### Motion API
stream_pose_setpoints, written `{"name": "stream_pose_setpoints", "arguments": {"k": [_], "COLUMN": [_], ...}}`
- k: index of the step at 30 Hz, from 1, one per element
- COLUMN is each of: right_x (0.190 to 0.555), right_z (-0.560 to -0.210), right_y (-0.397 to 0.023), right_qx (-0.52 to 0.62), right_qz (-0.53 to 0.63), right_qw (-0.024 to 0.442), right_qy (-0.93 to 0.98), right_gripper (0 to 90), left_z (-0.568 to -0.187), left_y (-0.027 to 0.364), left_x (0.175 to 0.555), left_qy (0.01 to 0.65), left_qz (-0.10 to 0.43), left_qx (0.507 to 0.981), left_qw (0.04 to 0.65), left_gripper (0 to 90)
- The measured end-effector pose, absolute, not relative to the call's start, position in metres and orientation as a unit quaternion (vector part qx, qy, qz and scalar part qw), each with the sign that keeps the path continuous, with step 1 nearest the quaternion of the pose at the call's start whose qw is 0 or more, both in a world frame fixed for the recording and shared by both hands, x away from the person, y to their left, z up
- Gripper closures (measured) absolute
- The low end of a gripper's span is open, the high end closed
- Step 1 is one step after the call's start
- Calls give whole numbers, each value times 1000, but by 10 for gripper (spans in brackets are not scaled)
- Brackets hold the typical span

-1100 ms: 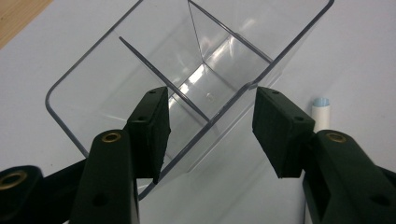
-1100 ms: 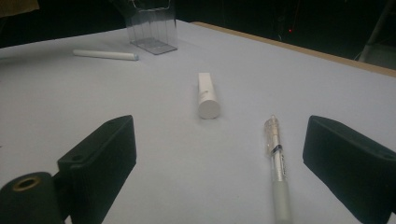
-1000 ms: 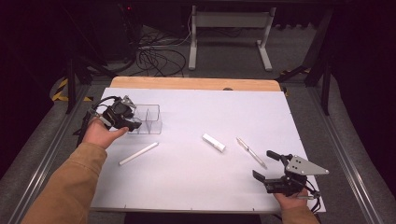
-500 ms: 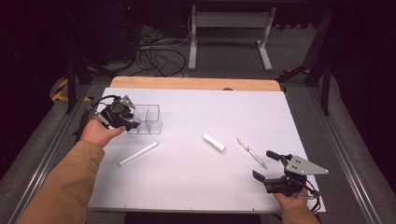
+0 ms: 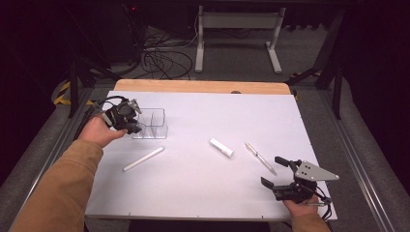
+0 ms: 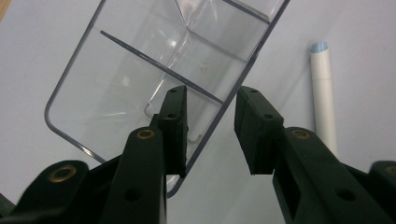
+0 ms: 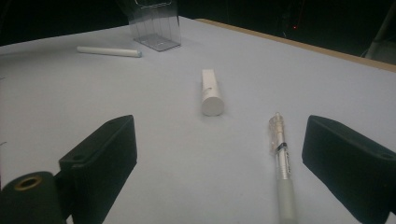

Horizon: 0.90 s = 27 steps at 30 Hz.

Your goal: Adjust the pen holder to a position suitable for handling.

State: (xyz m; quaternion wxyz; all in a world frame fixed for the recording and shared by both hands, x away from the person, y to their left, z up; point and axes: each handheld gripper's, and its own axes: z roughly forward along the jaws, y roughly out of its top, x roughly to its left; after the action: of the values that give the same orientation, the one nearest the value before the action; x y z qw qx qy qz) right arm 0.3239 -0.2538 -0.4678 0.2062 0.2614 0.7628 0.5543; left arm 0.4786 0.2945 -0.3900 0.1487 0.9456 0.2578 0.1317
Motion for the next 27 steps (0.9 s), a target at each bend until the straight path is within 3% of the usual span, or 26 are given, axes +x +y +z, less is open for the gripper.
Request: {"name": "stream_pose_setpoints", "arguments": {"k": [13,17,27], "right_x": [326,327,326], "right_z": [-470,-470,-470], "right_y": [-252,-252,-251], "right_qx": [257,256,255], "right_qz": [551,552,552], "right_qw": [193,190,190], "right_qy": [770,771,771], "right_gripper": [104,104,104], "left_z": [-388,-384,-360], "left_y": [294,288,260], "left_x": [474,469,445], "left_qy": [195,183,133], "left_qz": [109,112,106], "left_qx": [968,970,974], "left_qw": [116,111,151], "left_gripper": [788,875,876]}}
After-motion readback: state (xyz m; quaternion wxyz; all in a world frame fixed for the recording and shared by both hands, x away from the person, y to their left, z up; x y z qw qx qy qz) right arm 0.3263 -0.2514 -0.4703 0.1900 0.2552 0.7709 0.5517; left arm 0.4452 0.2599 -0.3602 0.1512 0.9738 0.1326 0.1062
